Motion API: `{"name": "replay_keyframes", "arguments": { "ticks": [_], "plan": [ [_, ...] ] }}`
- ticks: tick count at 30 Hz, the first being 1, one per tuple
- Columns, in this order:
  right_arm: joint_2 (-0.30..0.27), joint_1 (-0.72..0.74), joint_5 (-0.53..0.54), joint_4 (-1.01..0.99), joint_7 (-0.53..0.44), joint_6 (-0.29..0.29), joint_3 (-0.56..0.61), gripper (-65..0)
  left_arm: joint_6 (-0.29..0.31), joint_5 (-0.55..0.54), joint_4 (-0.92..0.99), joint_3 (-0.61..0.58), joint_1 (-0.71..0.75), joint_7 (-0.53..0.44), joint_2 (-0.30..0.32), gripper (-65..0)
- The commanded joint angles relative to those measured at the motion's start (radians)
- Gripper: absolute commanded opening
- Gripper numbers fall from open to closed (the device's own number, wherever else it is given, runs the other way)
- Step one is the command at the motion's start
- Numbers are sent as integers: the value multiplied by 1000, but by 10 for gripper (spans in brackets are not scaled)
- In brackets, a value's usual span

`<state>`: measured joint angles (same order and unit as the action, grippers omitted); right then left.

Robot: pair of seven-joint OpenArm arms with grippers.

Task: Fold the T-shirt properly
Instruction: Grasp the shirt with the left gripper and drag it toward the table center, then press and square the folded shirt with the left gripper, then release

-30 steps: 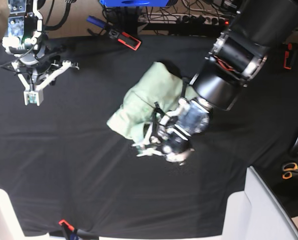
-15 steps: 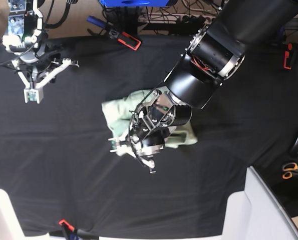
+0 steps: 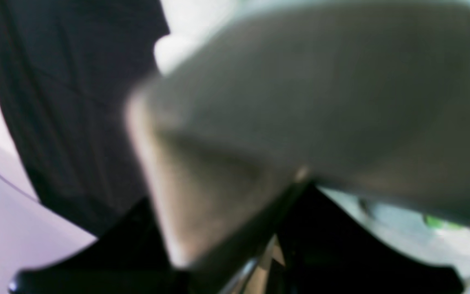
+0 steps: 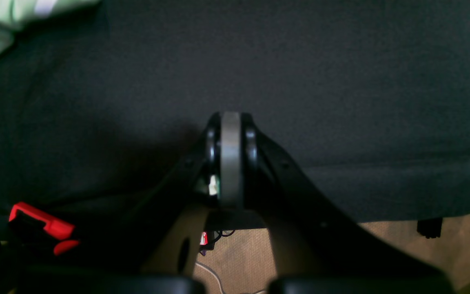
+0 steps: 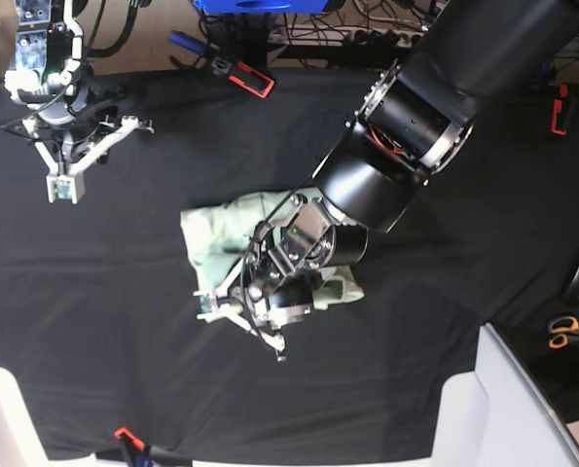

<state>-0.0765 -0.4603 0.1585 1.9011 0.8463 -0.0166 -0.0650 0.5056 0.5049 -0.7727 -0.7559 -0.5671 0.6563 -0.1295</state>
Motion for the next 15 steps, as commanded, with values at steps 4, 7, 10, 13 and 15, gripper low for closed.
{"name": "replay_keyframes", "arguments": {
  "ticks": [4, 7, 10, 13, 15],
  "plan": [
    [-3, 4, -1, 13, -17, -1, 0, -628, -14, 7, -15, -1, -43, -13, -12, -650],
    [-3, 4, -1, 13, -17, -1, 0, -628, -14, 8, -15, -1, -43, -14, -12, -650],
    [-3, 4, -1, 13, -17, -1, 0, -628, -14, 8, -15, -1, -41, -16, -12, -650],
    [-3, 4, -1, 13, -17, -1, 0, -628, -11, 8, -15, -3, -38, -48, -12, -650],
    [-3, 4, -1, 13, -17, -1, 0, -628, -11, 8, -15, -3, -37, -77, -12, -650]
  ]
}}
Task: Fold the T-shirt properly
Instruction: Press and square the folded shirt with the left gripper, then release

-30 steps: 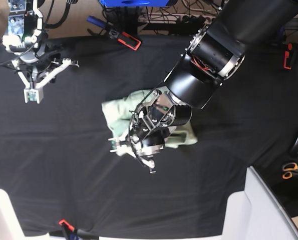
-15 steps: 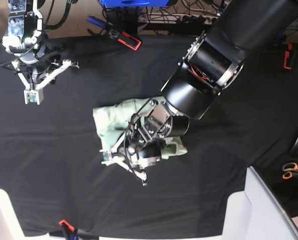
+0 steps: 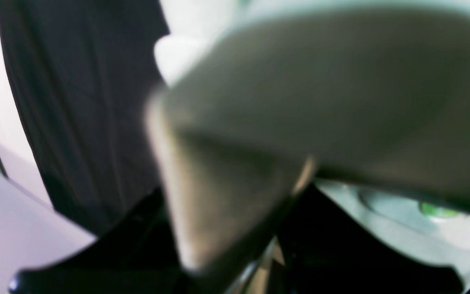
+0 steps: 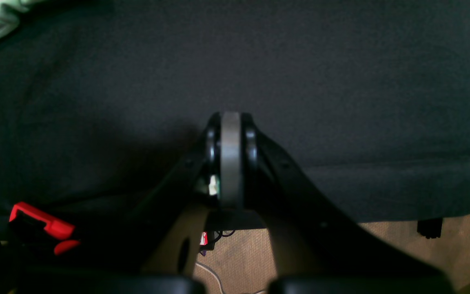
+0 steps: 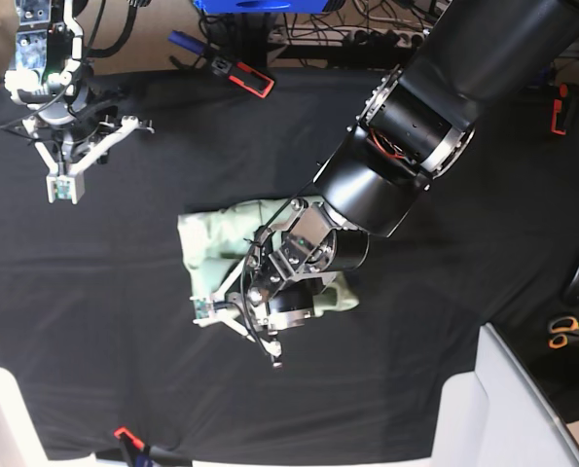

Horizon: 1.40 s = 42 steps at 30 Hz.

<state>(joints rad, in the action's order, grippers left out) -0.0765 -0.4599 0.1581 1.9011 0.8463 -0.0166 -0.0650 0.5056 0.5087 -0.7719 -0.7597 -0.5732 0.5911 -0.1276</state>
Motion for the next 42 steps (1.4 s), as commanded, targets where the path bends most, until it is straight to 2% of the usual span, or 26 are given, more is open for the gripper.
{"name": "replay_keyframes", "arguments": {
  "ticks": [1, 16, 23, 25, 29, 32, 35, 42],
  "plan": [
    [-3, 3, -1, 13, -17, -1, 0, -628, -11, 5, -13, 1, -29, -13, -14, -650],
    [-3, 17, -1, -8, -17, -1, 0, -628, -9, 6, 35, -1, -47, -23, -29, -650],
    [-3, 26, -1, -18, -17, -1, 0, -628, -12, 5, 36, -163, -51, -23, -27, -650],
    [-3, 26, -1, -19, -17, -1, 0, -628, -12, 3, 36, -183, -54, -20, -27, -603],
    [-3, 26, -1, -21, -17, -1, 1, -628, -14, 3, 36, -169, -70, -12, -28, -364],
    [-3, 28, -1, -21, -17, -1, 1, -628, -14, 3, 38, -149, -92, 7, -27, -277],
    [-3, 29, -1, -21, -17, -1, 1, -628, -14, 3, 35, -128, -110, 36, -25, -265],
    [-3, 42, -1, -22, -17, -1, 3, -628, -11, 3, 32, -63, -144, 36, -25, -264]
  ]
}}
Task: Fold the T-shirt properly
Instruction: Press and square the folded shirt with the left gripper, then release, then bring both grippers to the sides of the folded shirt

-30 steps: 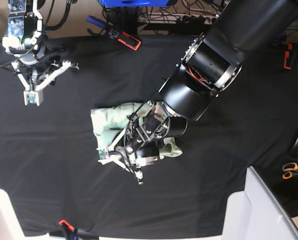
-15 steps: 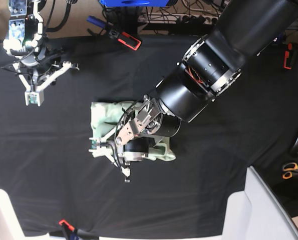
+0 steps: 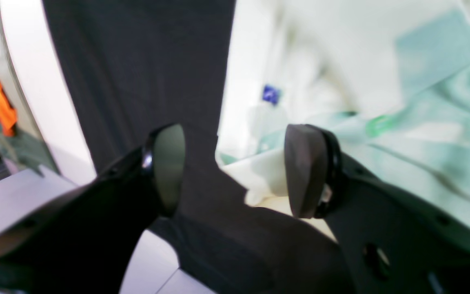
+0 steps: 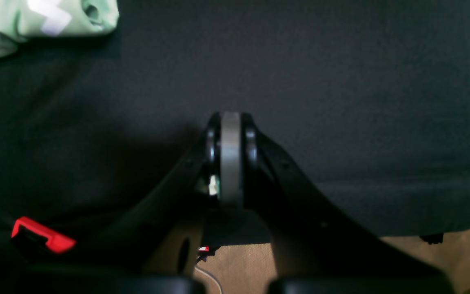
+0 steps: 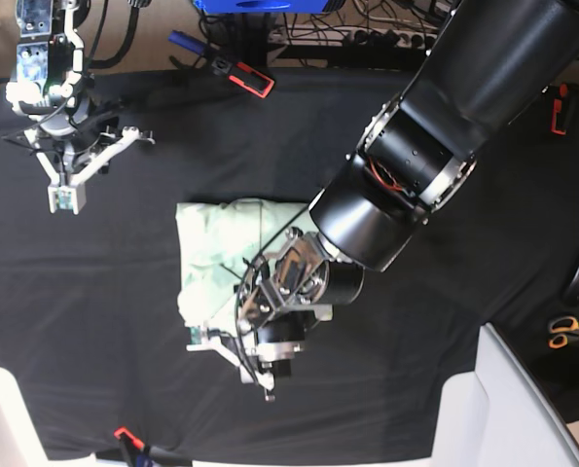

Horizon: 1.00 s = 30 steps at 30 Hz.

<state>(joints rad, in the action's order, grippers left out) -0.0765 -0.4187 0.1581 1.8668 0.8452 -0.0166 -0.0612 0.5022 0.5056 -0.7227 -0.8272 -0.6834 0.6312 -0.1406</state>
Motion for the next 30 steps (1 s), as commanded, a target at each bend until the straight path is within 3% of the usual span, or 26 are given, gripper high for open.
{"name": "replay_keyframes", "arguments": {
  "ticks": [1, 5, 8, 10, 12, 13, 17, 20, 22, 27, 30],
  "plan": [
    [-3, 1, -1, 12, -16, -1, -1, -628, -7, 6, -19, 4, -34, -4, -12, -264],
    [-3, 2, -1, 12, -16, -1, -1, -628, -7, 5, -30, 6, -37, 0, -14, -264],
    [-3, 4, -1, 12, -16, -1, -1, -628, -7, -5, -153, 26, -20, 95, -4, -280],
    [-3, 8, -1, 12, -16, 0, -1, -628, -7, -5, -280, 95, 35, 143, 11, -380],
    [-3, 10, -1, 12, -16, 2, 2, -628, -7, -3, -449, 220, 126, 154, 26, -581],
    [-3, 10, -1, 12, -16, 14, 4, -628, -6, -3, -527, 294, 178, 154, 31, -650],
    [-18, 33, -1, 12, -16, 192, 56, -630, -4, -3, -713, 500, 376, 151, 29, -650],
    [-18, 53, -1, 12, -16, 306, 93, -630, -4, -9, -785, 573, 509, 94, 39, -650],
    [-18, 79, -1, 12, -16, 346, 117, -630, -4, -68, -842, 636, 594, 14, 57, -650],
    [-18, 131, -1, 9, -16, 419, 166, -630, -6, -361, -848, 782, 716, -202, 155, -650],
    [-18, 180, -1, -20, -16, 449, 185, -630, -9, -451, -808, 768, 718, -221, 194, -650]
  ]
}}
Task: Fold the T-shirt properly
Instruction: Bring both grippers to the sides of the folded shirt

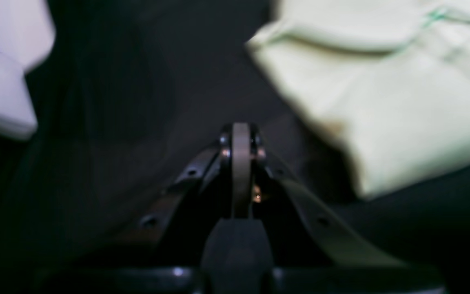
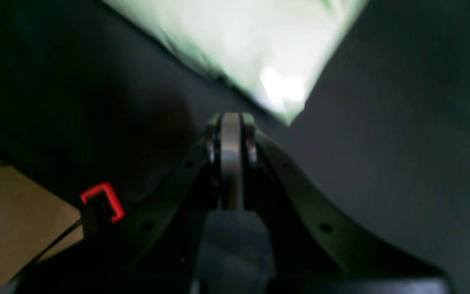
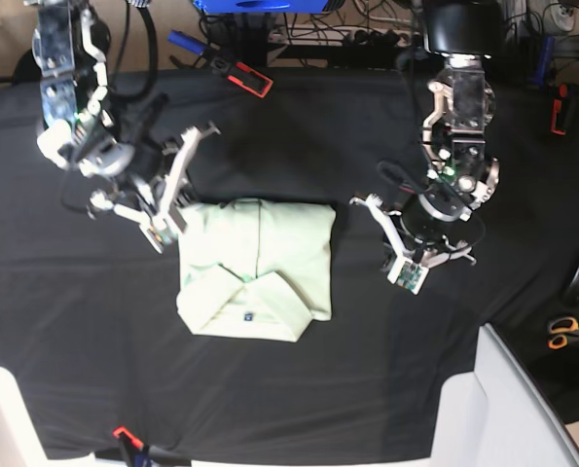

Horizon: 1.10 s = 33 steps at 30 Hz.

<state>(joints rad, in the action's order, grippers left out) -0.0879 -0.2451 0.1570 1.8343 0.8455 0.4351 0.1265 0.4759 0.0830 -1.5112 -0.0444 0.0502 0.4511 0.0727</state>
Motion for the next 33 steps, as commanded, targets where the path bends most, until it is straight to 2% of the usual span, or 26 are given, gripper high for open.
{"name": "replay_keyframes", "arguments": {
  "ticks": [1, 3, 6, 8, 11, 13, 15, 17, 19, 23, 25, 28, 33],
  "plan": [
    [-6, 26, 0, -11, -16, -3, 5, -630, 17, -47, -18, -19, -16, -44, -17, -650],
    [-5, 54, 0, -48, -16, -3, 8, -630, 17, -82, -22, -21, -16, -54, -17, -650],
    [6, 74, 3, -78, -28, -2, 9, -646, 19, -122, 8, -19, -3, -174, -14, -650],
    [14, 77, 3, -86, -78, -2, 9, -650, 20, -131, 56, -19, -6, -242, -14, -650],
    [9, 91, 3, -120, -111, 1, 9, -650, 22, -131, 110, -19, -13, -246, -20, -650],
    [9, 109, 3, -147, -113, 37, 9, -650, 42, -160, 122, -19, -20, -246, -21, -650],
    [14, 120, 3, -184, -113, 117, -1, -650, 94, -265, 137, -16, -25, -243, -17, -650],
    [15, 138, 5, -219, -114, 186, -3, -650, 106, -404, 154, -8, -34, -183, 6, -650],
    [18, 161, 5, -246, -114, 230, -4, -650, 106, -552, 171, -12, -65, -113, 39, -650],
    [58, 194, 13, -253, -105, 263, -54, -650, 106, -790, 189, -10, -86, -18, 88, -650],
    [72, 215, 62, -259, -98, 263, -109, -650, 106, -891, 192, -10, -94, 31, 112, -650],
    [73, 273, 189, -331, -5, 263, -184, -650, 106, -986, 205, -10, -102, 84, 144, -650],
    [73, 373, 393, -517, 110, 263, -347, -650, 103, -984, 200, -10, -83, 110, 157, -650]
  ]
}}
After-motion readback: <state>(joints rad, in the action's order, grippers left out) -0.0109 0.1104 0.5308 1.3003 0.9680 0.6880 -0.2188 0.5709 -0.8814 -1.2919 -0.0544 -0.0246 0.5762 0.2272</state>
